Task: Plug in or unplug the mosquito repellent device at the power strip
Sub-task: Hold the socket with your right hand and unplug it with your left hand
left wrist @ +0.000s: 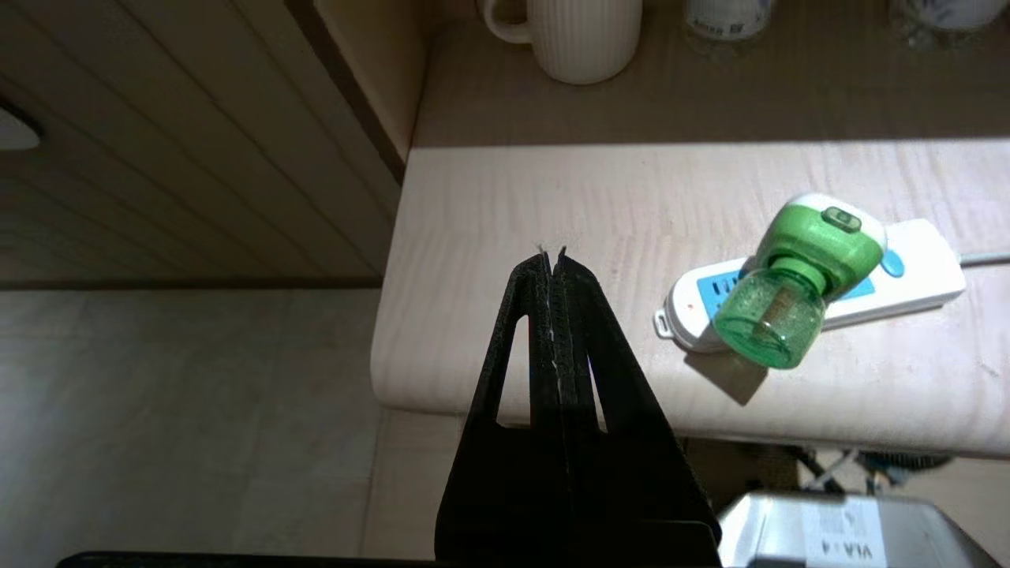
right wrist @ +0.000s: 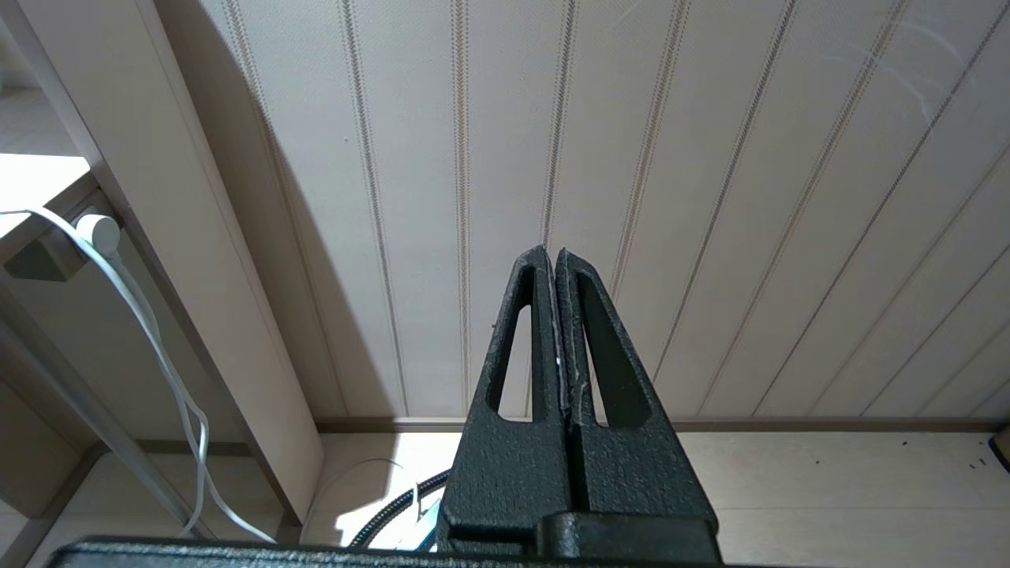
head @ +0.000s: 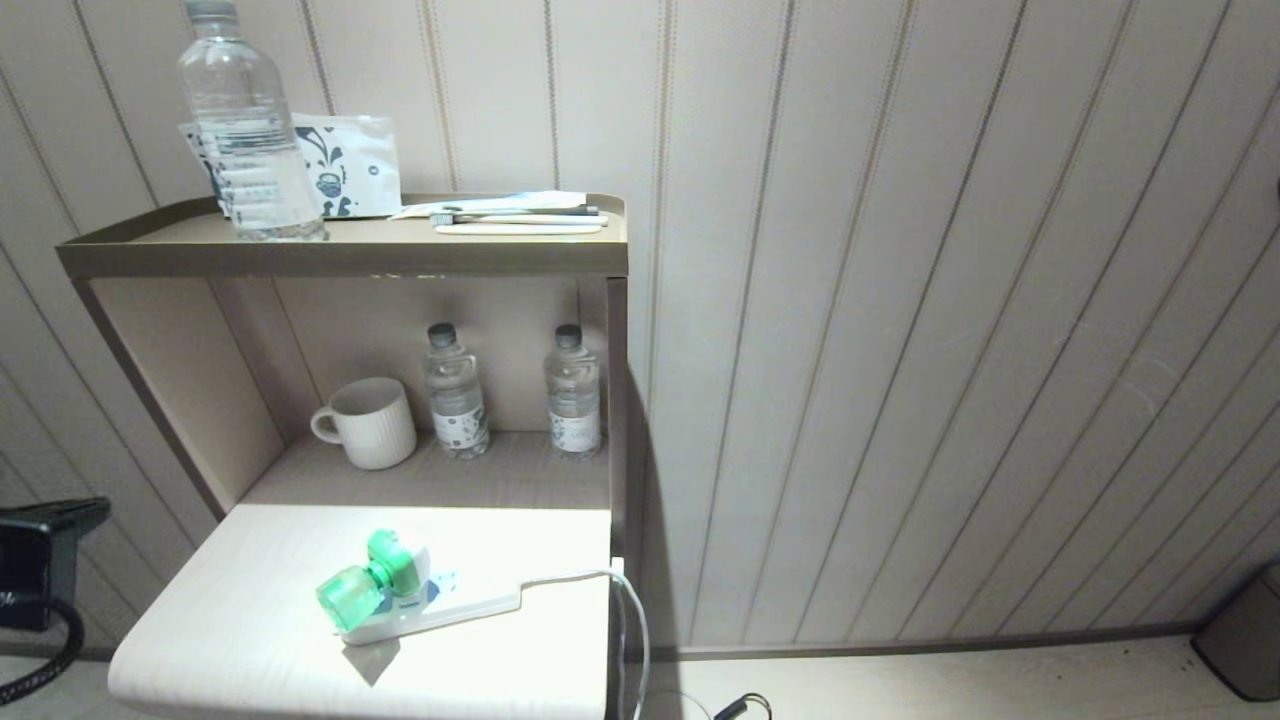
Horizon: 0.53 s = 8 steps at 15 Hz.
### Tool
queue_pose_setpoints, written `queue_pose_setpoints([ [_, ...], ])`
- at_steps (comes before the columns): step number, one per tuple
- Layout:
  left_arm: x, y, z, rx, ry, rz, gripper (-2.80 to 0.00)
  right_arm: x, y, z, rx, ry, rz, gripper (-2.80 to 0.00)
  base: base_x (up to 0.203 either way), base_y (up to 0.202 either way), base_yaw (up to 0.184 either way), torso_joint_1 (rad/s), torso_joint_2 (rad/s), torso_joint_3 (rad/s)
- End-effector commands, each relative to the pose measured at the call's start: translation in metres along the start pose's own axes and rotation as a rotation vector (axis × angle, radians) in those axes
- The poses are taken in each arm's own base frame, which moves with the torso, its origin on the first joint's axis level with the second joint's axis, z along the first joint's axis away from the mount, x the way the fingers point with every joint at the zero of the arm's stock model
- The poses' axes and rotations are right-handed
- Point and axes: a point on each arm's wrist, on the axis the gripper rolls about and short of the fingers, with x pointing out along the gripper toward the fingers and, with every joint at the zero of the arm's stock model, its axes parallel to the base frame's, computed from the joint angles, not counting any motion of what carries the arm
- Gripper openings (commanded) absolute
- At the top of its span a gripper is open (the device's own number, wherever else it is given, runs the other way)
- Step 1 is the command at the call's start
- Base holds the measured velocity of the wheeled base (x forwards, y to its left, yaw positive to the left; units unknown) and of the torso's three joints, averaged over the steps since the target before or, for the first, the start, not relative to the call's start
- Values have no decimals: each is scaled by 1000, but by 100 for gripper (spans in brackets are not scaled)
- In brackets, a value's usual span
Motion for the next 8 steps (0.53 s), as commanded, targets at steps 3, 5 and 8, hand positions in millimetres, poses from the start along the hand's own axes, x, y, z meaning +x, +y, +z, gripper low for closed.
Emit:
queue_pose_setpoints([
  [3,-53,11,-49,-100,-304,102,-280,0,0,0,0,0,0,-280,0,0,0,0,0,0],
  [5,-75,12,-66,-125,-456,117,-280,0,0,0,0,0,0,-280,0,0,0,0,0,0],
  [8,-81,6,-119,-116,-490,126,-280,0,0,0,0,0,-1,-280,0,0,0,0,0,0],
])
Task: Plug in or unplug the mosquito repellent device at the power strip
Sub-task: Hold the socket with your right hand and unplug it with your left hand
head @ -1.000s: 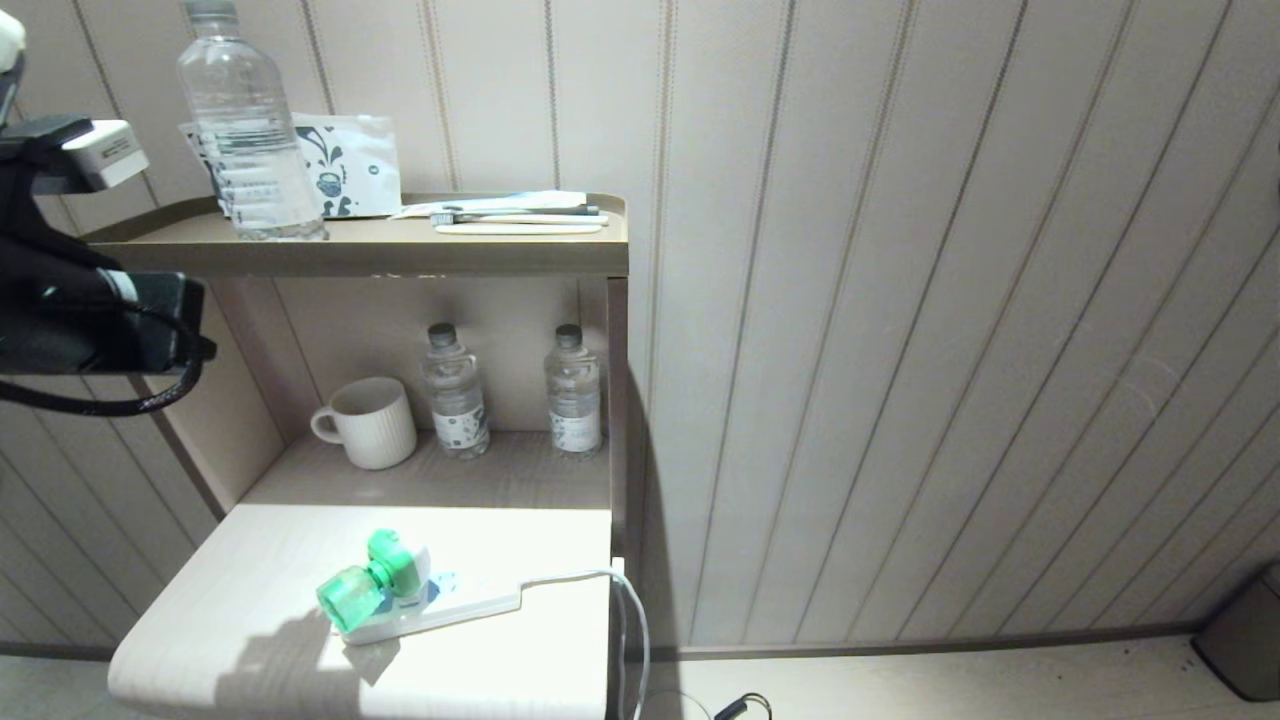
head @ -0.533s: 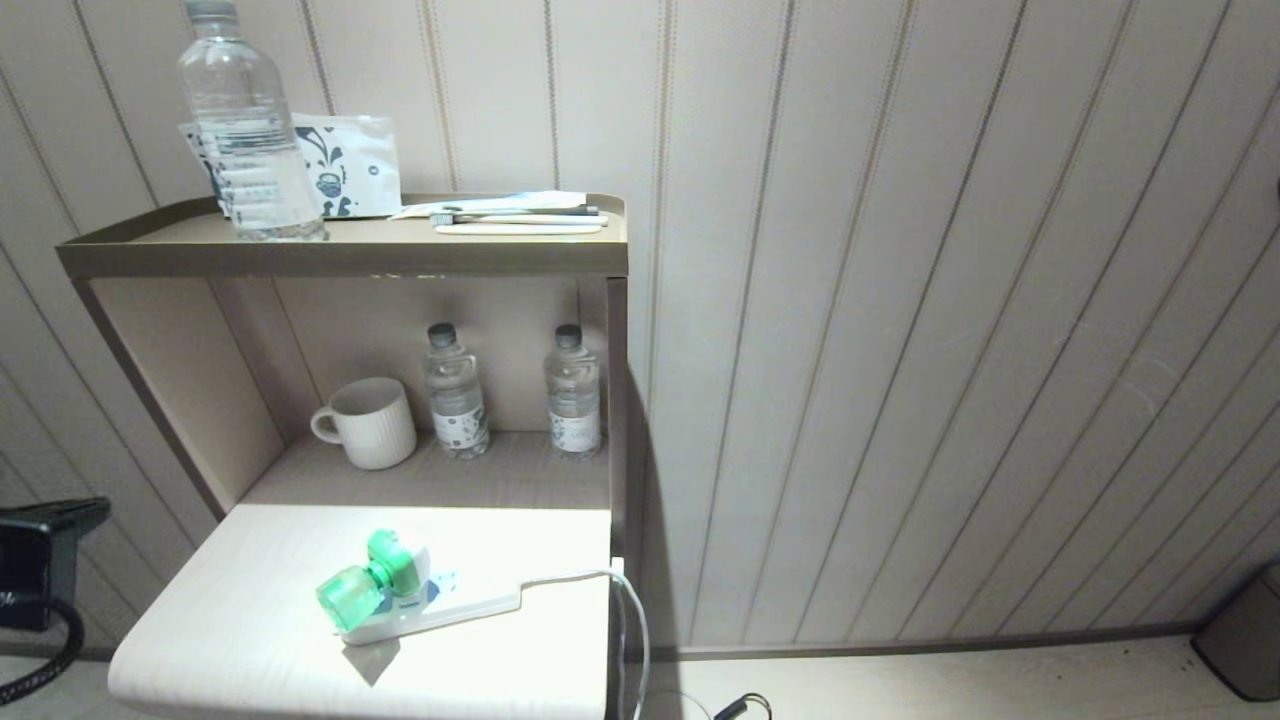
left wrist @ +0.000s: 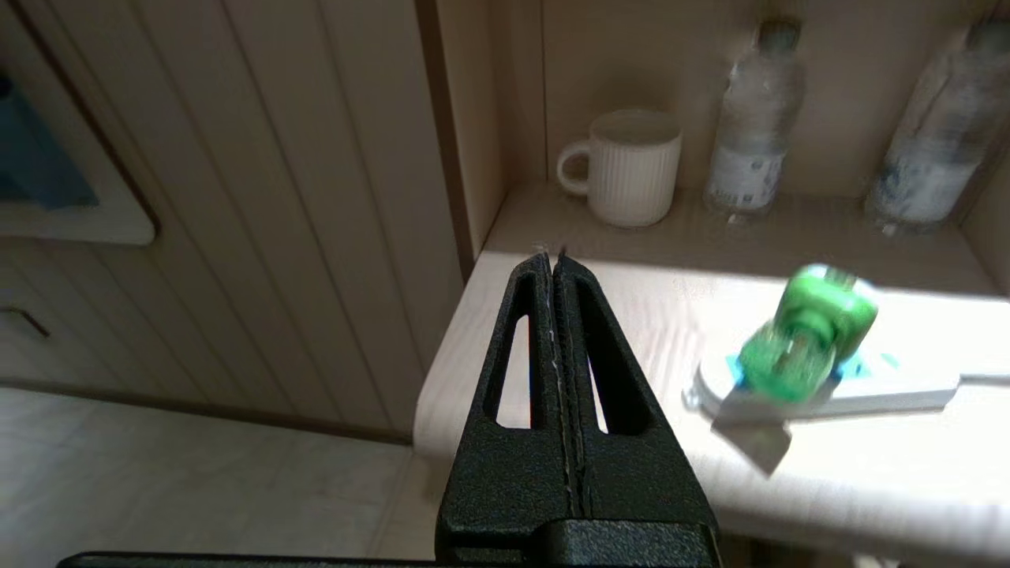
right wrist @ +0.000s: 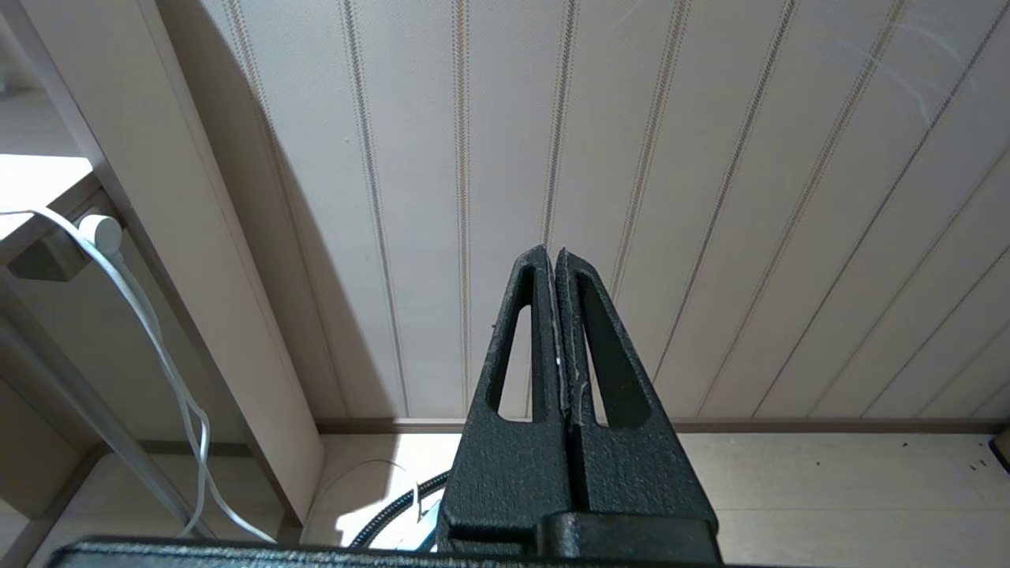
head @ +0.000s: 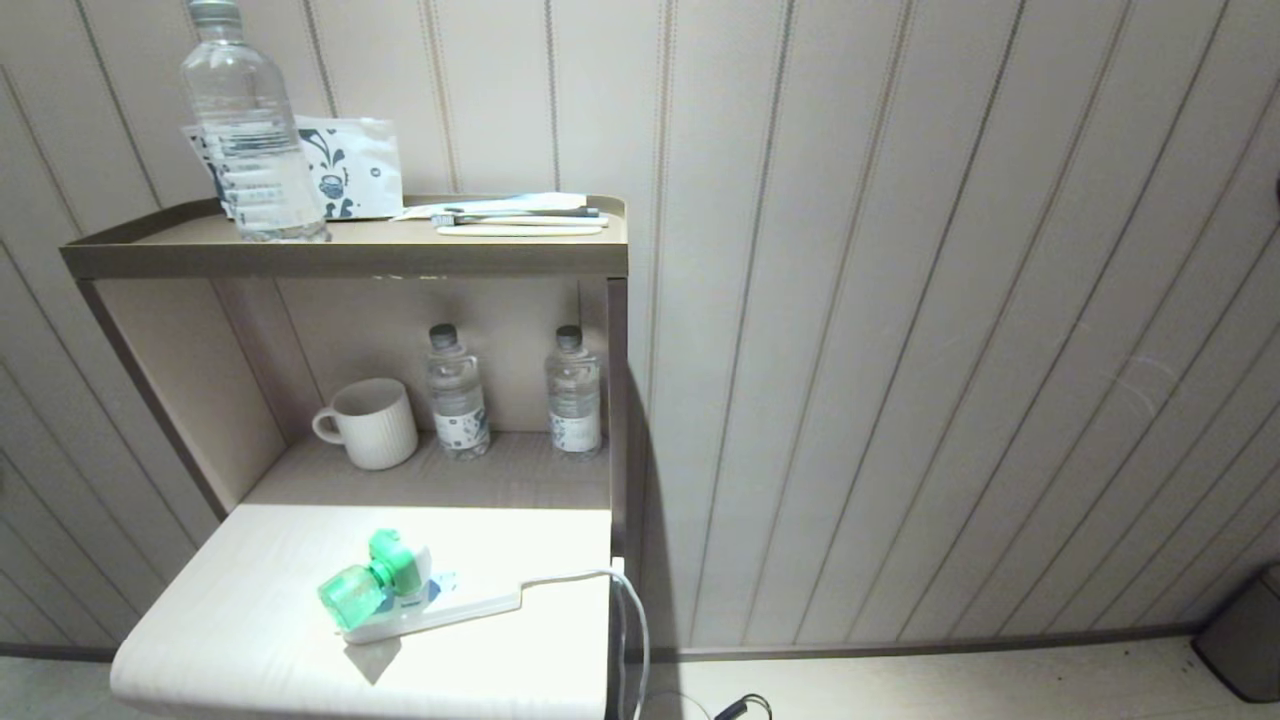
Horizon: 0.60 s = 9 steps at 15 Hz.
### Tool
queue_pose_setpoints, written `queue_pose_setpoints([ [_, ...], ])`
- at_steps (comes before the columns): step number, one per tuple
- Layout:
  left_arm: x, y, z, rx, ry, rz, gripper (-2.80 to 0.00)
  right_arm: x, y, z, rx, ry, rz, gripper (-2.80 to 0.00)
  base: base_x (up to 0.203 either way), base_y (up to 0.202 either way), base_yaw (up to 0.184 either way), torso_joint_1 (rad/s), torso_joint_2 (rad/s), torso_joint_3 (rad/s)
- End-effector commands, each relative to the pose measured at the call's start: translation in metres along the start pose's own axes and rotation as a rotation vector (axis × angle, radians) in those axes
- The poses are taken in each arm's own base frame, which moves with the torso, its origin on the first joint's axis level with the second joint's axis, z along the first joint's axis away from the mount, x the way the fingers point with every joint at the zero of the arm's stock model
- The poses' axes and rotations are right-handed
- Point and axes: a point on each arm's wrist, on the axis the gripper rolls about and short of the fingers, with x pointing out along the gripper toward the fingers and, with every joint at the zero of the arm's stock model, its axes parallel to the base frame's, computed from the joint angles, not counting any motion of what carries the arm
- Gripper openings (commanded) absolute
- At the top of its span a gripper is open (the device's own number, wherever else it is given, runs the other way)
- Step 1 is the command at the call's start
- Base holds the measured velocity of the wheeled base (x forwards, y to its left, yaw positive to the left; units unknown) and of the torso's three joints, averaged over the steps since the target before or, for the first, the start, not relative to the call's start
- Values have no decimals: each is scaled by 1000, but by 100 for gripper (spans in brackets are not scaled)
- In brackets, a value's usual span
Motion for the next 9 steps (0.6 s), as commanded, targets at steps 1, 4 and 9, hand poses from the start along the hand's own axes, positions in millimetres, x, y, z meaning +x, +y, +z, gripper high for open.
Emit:
queue_pose_setpoints([
  [1,-26,2,-33,-9,-85,6,-280,0,0,0,0,0,0,-280,0,0,0,0,0,0],
  [4,-30,-2,-86,28,-83,-32,-280,0,0,0,0,0,-3,-280,0,0,0,0,0,0],
  [9,-28,-7,-89,-7,-119,-207,-280,0,0,0,0,0,-1,-280,0,0,0,0,0,0],
])
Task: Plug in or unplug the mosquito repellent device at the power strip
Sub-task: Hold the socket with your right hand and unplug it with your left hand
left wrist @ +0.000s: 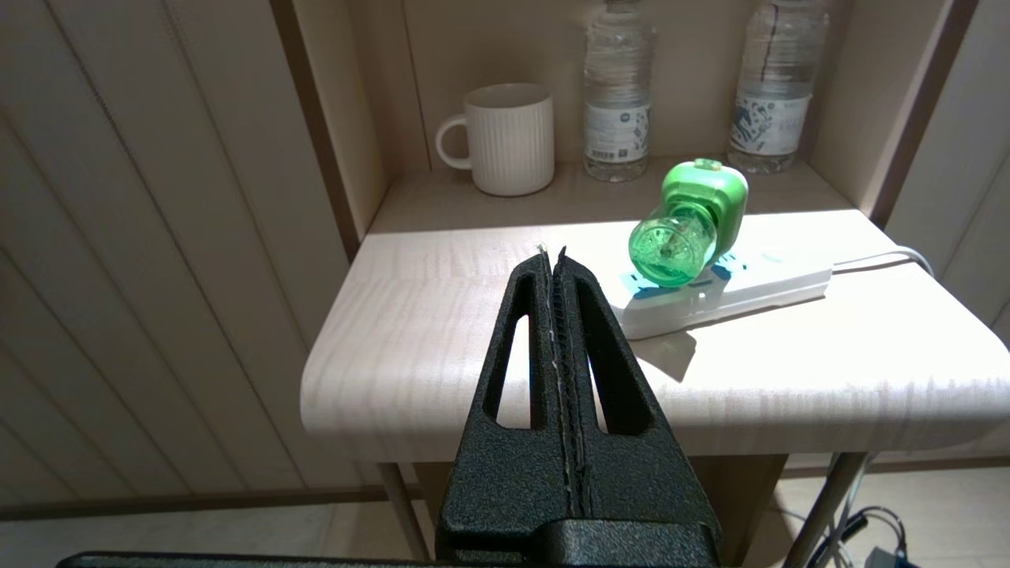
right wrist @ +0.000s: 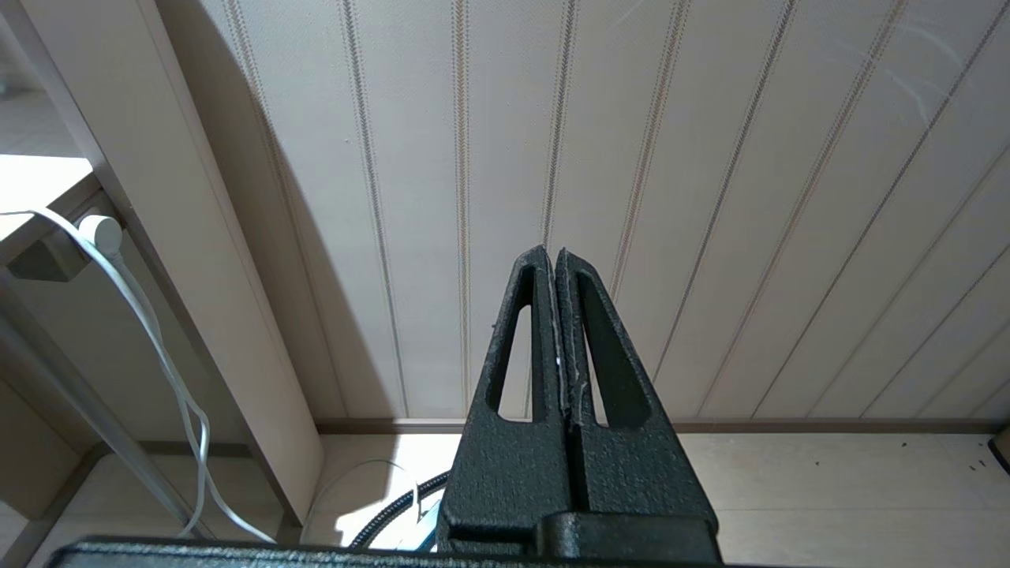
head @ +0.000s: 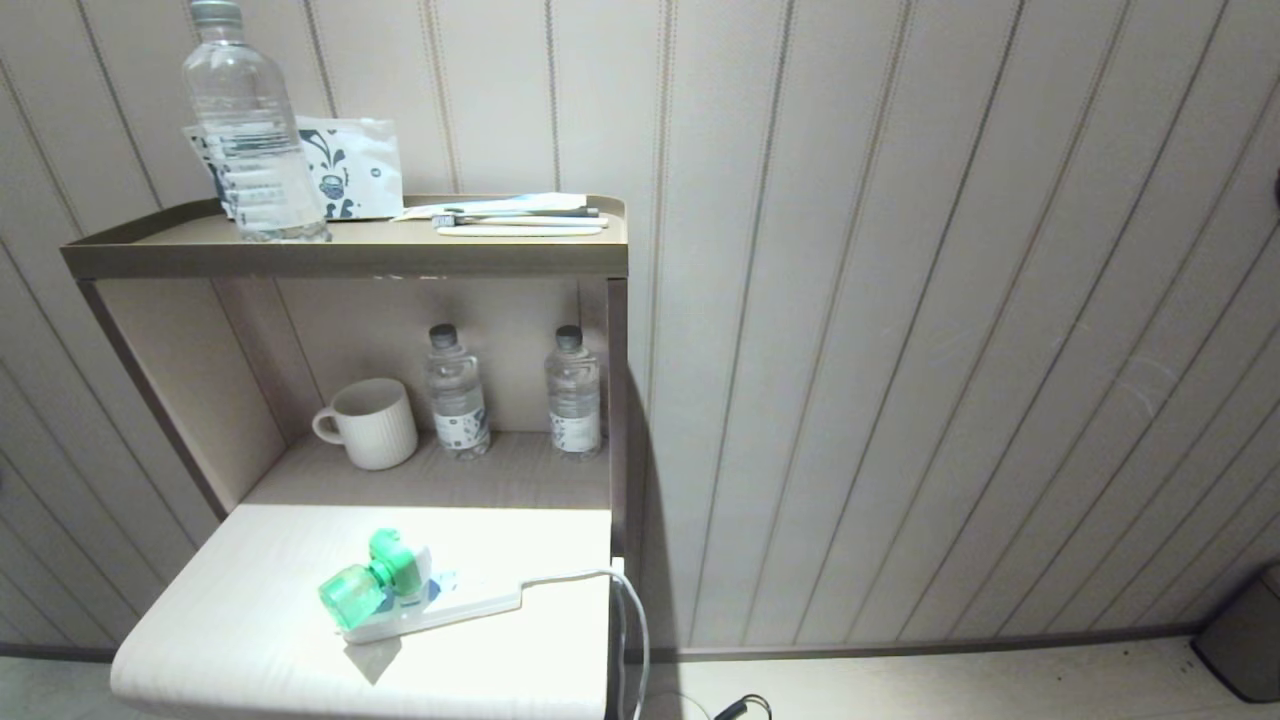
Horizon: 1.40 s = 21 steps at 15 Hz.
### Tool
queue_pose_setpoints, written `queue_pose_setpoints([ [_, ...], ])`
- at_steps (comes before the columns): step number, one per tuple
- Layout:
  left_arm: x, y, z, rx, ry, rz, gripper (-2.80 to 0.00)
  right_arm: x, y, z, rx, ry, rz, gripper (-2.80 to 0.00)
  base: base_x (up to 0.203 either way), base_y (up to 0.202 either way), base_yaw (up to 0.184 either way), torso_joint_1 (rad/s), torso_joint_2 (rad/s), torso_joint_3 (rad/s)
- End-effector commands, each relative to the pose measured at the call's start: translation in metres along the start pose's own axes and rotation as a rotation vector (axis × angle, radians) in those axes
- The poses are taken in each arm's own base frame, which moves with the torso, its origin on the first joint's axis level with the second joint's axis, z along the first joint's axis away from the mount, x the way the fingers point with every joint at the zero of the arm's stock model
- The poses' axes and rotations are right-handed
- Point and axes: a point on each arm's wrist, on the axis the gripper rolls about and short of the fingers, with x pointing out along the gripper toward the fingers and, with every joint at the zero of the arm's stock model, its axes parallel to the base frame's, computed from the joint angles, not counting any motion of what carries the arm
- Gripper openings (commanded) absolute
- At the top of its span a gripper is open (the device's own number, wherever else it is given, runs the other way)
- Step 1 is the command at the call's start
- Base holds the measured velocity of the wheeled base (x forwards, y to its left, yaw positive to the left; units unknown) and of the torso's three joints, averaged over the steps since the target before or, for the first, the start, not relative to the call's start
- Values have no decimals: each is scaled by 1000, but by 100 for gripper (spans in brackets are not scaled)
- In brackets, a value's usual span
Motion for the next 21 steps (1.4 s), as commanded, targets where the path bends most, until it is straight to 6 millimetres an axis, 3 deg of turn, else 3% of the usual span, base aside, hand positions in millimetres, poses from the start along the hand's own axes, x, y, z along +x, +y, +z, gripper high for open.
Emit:
queue_pose_setpoints([
  [1,-1,0,-2,-1,-5,-1,-280,0,0,0,0,0,0,-280,0,0,0,0,0,0],
  [21,-1,1,0,-80,-13,28,-280,0,0,0,0,0,0,-280,0,0,0,0,0,0],
])
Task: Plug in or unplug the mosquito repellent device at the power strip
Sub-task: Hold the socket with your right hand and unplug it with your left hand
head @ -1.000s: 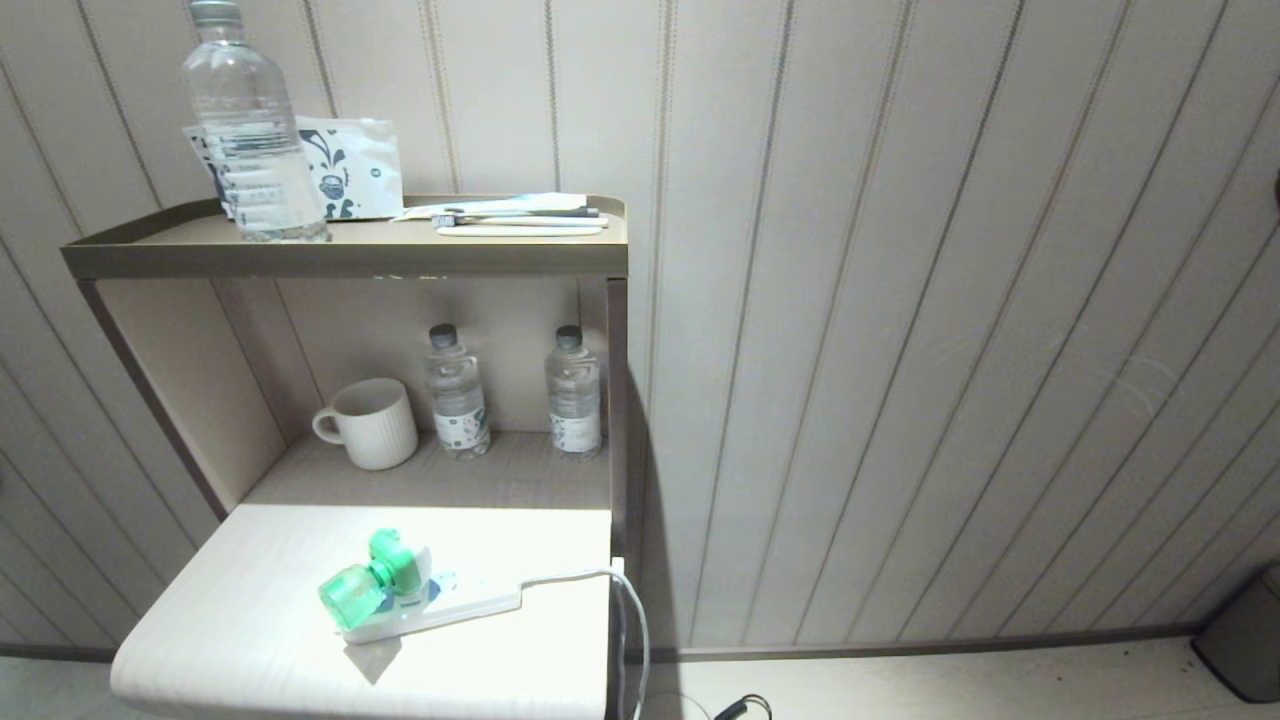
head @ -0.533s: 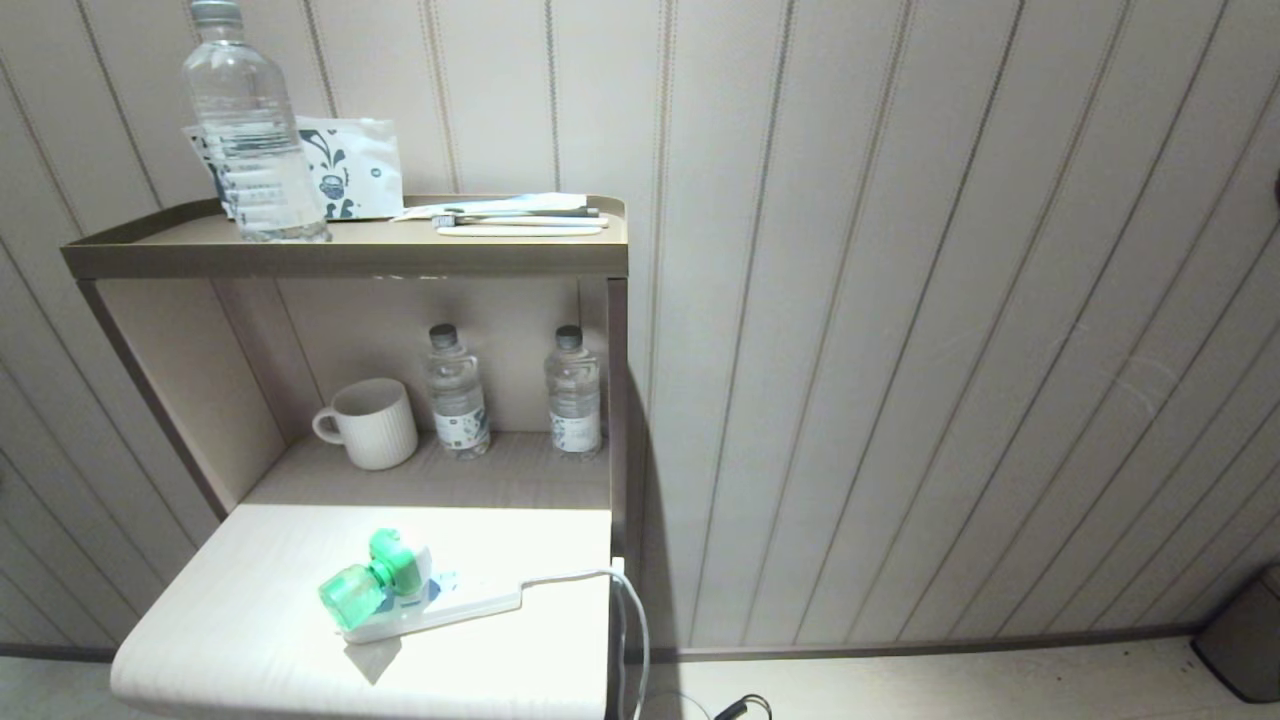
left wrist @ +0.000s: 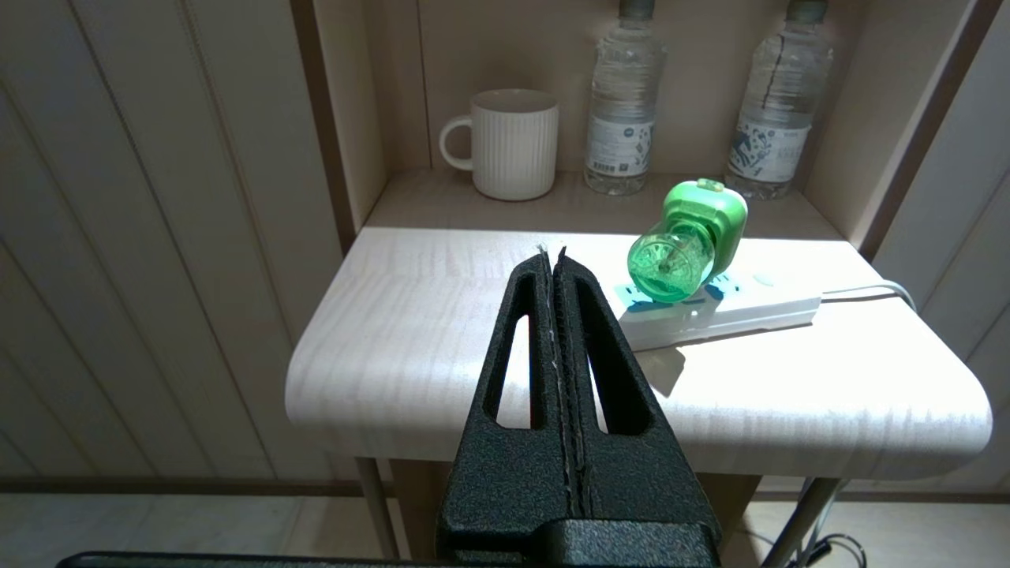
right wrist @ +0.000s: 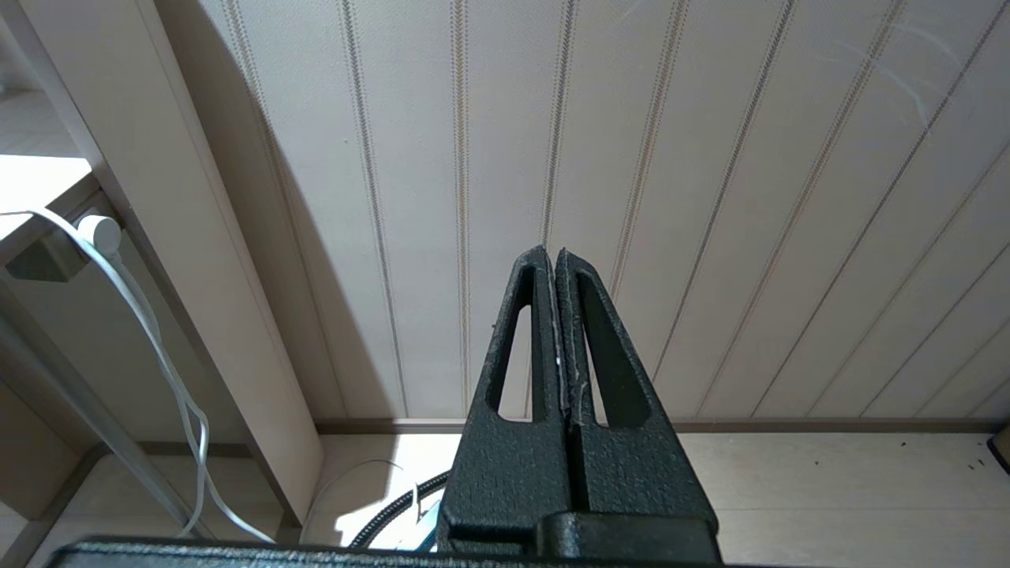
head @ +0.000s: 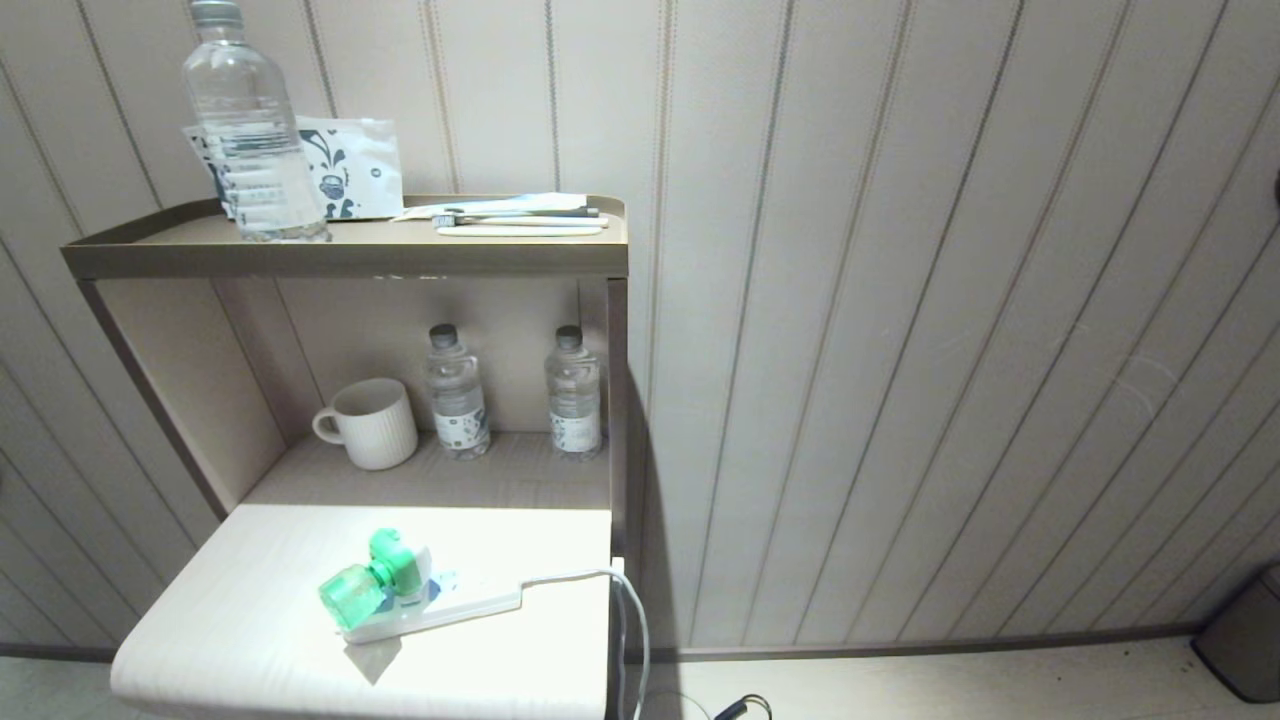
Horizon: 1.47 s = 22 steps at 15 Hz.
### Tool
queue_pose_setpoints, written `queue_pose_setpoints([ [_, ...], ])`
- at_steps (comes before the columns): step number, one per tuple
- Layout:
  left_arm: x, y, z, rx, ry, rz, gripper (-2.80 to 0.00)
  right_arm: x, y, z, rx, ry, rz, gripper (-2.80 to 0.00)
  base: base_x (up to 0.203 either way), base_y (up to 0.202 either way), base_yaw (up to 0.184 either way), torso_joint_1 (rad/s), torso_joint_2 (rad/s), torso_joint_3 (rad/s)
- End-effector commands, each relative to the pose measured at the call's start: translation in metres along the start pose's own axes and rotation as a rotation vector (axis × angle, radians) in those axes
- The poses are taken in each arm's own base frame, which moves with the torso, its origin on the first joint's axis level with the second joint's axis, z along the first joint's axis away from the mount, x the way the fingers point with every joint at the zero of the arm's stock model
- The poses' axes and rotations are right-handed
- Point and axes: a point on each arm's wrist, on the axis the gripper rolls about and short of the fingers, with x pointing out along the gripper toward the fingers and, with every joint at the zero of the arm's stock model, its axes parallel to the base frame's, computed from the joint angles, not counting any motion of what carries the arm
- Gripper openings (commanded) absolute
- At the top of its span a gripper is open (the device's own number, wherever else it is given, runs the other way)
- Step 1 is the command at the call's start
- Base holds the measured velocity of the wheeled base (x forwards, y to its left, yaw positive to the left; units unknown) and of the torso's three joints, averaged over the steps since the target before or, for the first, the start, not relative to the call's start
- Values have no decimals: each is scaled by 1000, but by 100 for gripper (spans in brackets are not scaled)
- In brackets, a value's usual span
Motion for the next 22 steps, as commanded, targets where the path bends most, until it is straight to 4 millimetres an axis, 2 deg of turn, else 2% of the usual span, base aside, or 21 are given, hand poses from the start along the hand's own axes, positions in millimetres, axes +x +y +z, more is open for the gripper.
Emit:
queue_pose_setpoints([
  [1,0,0,0,0,2,0,-280,0,0,0,0,0,0,-280,0,0,0,0,0,0],
  [11,0,0,0,0,0,-1,-280,0,0,0,9,2,2,-280,0,0,0,0,0,0],
  [13,0,0,5,3,-44,12,-280,0,0,0,9,1,2,-280,0,0,0,0,0,0],
  [14,-2,0,15,3,-71,21,-280,0,0,0,9,2,2,-280,0,0,0,0,0,0],
  [17,-20,1,78,2,-188,31,-280,0,0,0,9,2,2,-280,0,0,0,0,0,0],
  [19,-28,1,125,1,-202,34,-280,0,0,0,9,2,2,-280,0,0,0,0,0,0],
  [20,-28,1,153,1,-204,35,-280,0,0,0,9,3,2,-280,0,0,0,0,0,0],
  [22,-13,1,205,1,-173,36,-280,0,0,0,9,1,2,-280,0,0,0,0,0,0],
])
